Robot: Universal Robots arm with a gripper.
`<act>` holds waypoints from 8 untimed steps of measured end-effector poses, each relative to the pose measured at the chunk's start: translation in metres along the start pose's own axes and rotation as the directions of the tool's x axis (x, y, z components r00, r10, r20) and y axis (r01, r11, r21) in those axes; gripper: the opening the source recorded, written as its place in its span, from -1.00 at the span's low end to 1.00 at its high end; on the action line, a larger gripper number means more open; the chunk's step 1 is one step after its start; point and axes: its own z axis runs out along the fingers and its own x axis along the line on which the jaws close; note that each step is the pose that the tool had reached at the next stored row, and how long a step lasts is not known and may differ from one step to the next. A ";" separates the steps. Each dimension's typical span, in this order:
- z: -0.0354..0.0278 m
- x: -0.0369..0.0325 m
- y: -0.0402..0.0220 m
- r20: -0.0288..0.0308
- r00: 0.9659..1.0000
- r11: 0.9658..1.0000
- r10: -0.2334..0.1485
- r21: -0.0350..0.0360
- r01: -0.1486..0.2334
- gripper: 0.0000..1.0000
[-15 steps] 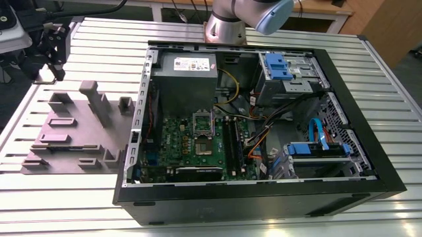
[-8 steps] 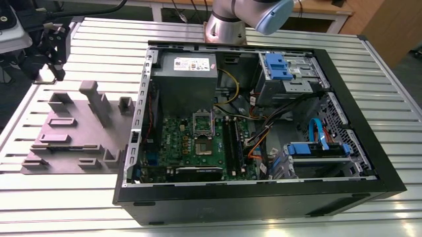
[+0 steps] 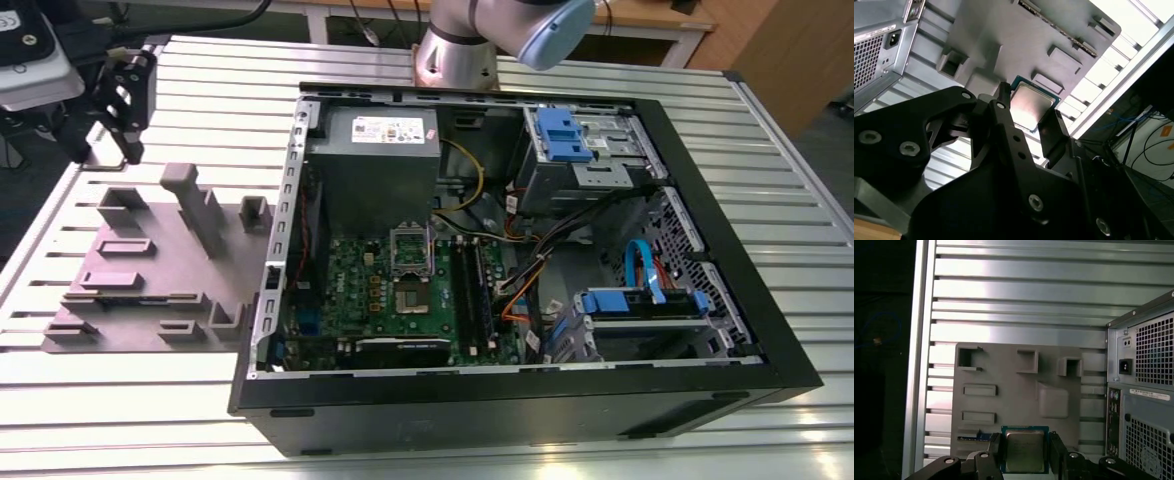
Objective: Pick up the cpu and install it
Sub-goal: 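Pick up the cpu and move it towards the insertion slot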
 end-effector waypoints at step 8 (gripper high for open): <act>-0.0003 -0.0183 -0.0005 0.000 1.000 1.000 0.000 0.000 0.000 -0.06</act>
